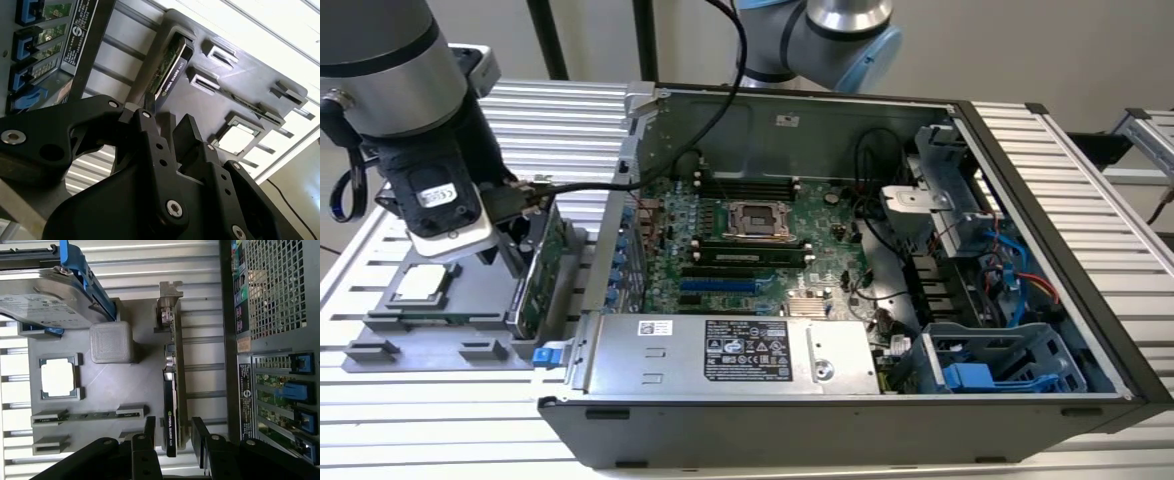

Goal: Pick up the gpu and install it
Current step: 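Pick up the gpu and move the gpu toward the slot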

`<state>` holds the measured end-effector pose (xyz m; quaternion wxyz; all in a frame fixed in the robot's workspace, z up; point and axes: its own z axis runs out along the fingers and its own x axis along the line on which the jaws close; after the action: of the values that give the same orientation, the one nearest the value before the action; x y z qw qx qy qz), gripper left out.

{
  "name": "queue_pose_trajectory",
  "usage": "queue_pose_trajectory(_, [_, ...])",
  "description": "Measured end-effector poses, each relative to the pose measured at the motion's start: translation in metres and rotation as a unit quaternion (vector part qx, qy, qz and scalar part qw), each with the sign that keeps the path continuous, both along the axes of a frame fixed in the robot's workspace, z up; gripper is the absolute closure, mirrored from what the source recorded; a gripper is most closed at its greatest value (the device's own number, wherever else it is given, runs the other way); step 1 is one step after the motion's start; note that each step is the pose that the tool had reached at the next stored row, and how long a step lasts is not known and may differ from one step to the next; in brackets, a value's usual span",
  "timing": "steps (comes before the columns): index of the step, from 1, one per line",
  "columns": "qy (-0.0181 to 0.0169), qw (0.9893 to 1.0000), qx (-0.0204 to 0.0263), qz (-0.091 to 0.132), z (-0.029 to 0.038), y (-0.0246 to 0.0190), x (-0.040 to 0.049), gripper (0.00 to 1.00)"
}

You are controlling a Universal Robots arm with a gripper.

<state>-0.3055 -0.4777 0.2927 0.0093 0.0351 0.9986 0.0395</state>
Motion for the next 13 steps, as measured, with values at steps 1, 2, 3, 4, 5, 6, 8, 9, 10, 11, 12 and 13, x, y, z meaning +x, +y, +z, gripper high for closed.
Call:
queue_pose_trajectory(1, [0.0, 1.0, 0.0, 0.0, -0.0006, 0.0, 0.0, 0.0])
queue_pose_trajectory(2, [0.0, 1.0, 0.0, 0.0, -0.0011, 0.0, 0.0, 0.0])
queue_pose_trajectory(3, [0.0, 1.0, 0.0, 0.0, -0.0017, 0.0, 0.0, 0.0])
queue_pose_trajectory(4, [0.0, 1.0, 0.0, 0.0, -0.0022, 0.0, 0.0, 0.0])
queue_pose_trajectory(5, [0.0, 1.0, 0.0, 0.0, -0.0027, 0.0, 0.0, 0.0])
queue_pose_trajectory(6, [0.0, 1.0, 0.0, 0.0, -0.0032, 0.0, 0.0, 0.0])
queue_pose_trajectory(8, [0.0, 1.0, 0.0, 0.0, -0.0043, 0.0, 0.0, 0.0])
queue_pose_trajectory(9, [0.0, 1.0, 0.0, 0.0, -0.0048, 0.0, 0.0, 0.0])
queue_pose_trajectory(10, [0.0, 1.0, 0.0, 0.0, -0.0054, 0.0, 0.0, 0.0])
queue_pose_trajectory(11, [0.0, 1.0, 0.0, 0.0, -0.0059, 0.0, -0.0001, 0.0])
queue_pose_trajectory(12, [0.0, 1.0, 0.0, 0.0, -0.0065, 0.0, -0.0001, 0.0])
queue_pose_trajectory(13, [0.0, 1.0, 0.0, 0.0, -0.0071, 0.0, -0.0001, 0.0])
